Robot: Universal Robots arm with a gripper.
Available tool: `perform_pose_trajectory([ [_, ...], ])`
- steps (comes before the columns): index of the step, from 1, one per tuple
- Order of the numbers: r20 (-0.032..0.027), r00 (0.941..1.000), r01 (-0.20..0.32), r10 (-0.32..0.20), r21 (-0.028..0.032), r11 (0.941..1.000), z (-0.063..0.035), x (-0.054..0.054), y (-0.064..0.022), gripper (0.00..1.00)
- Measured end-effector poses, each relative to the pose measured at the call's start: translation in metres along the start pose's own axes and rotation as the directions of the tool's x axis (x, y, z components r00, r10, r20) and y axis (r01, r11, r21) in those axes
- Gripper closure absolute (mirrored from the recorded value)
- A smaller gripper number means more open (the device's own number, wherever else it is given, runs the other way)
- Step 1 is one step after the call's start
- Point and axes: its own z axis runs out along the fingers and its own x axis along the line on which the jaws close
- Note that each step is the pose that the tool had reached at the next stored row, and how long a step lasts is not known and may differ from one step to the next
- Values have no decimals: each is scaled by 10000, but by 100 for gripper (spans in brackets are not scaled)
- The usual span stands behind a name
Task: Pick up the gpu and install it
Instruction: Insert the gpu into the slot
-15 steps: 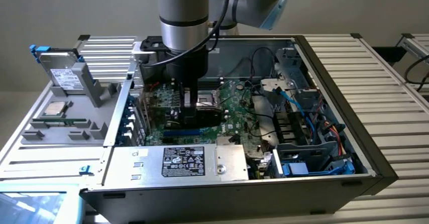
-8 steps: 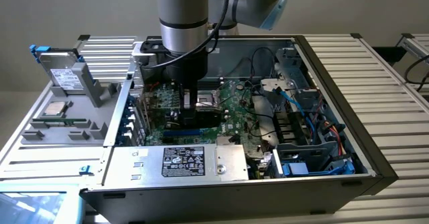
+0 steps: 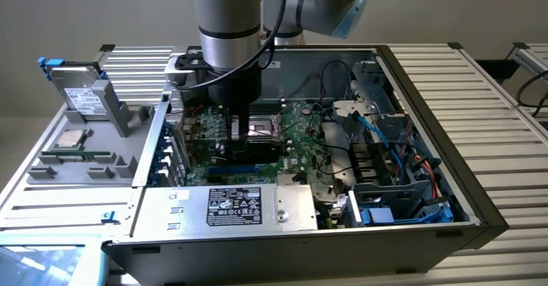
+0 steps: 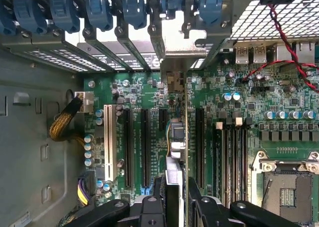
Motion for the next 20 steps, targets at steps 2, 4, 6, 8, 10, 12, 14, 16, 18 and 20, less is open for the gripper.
perform_pose_trajectory([
  [2, 2, 10000, -1, 1, 2, 10000, 10, 0, 9, 72],
  [4, 1, 10000, 2, -2, 1, 10000, 25, -1, 14, 72],
  [6, 10, 10000, 2, -2, 1, 10000, 44, -1, 19, 72],
  [8, 36, 10000, 2, -2, 0, 10000, 54, 3, 24, 72],
  [10, 88, 10000, 1, -1, 0, 10000, 59, 9, 36, 72],
  [12, 144, 9999, 1, -1, -3, 10000, 64, 20, 46, 72],
  [14, 183, 9998, 0, 0, -3, 10000, 71, 25, 52, 72],
  [16, 212, 9998, -1, 1, -4, 10000, 77, 27, 61, 72],
  [18, 241, 9997, 0, 0, -6, 10000, 82, 32, 72, 72],
  [20, 270, 9996, 1, -1, -6, 10000, 88, 38, 79, 72],
])
